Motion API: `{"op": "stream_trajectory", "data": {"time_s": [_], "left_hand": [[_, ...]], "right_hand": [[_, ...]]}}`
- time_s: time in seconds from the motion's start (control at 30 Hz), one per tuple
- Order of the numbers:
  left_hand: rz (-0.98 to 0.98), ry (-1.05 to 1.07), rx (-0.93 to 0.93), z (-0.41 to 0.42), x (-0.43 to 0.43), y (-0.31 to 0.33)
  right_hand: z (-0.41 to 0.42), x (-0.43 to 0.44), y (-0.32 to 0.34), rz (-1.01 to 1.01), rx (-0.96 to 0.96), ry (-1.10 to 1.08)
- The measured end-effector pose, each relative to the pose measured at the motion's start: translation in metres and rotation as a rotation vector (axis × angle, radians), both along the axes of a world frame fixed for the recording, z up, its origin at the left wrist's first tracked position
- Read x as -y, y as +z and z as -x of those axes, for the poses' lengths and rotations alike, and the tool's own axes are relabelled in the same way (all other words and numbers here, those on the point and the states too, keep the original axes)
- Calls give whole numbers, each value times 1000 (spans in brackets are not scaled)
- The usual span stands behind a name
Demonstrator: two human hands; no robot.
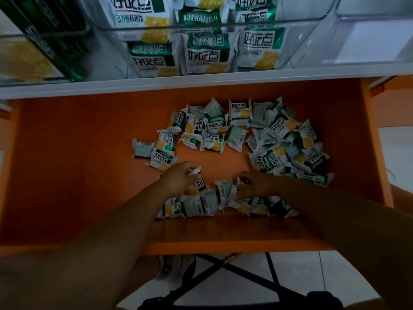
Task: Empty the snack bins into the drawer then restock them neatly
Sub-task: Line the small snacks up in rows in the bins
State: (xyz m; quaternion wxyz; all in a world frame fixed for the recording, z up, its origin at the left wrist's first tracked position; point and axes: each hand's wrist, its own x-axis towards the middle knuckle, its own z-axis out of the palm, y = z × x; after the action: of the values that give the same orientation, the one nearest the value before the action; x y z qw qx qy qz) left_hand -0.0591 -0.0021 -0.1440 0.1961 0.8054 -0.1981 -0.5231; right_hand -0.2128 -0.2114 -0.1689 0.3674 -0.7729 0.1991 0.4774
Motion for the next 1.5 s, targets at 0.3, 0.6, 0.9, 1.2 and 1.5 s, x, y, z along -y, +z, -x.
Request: {"op": "stream_trajectory", "data": {"time_s": [0.3,0.6,0.9,1.2,1.5], "left_hand": [[1,49,-13,2,0,6],[141,267,-9,15,10,51],[124,220,-27,16,-6,43],[90,278,-41,10,3,42],[385,606,-351,15,28,107]], "right_hand": [[-1,-5,-6,88,107,12],[2,6,33,66,139,-184],[-6,-27,3,78,9,129],[-14,-23,22,80,80,-49],[-33,-6,160,3,361,-402]]}}
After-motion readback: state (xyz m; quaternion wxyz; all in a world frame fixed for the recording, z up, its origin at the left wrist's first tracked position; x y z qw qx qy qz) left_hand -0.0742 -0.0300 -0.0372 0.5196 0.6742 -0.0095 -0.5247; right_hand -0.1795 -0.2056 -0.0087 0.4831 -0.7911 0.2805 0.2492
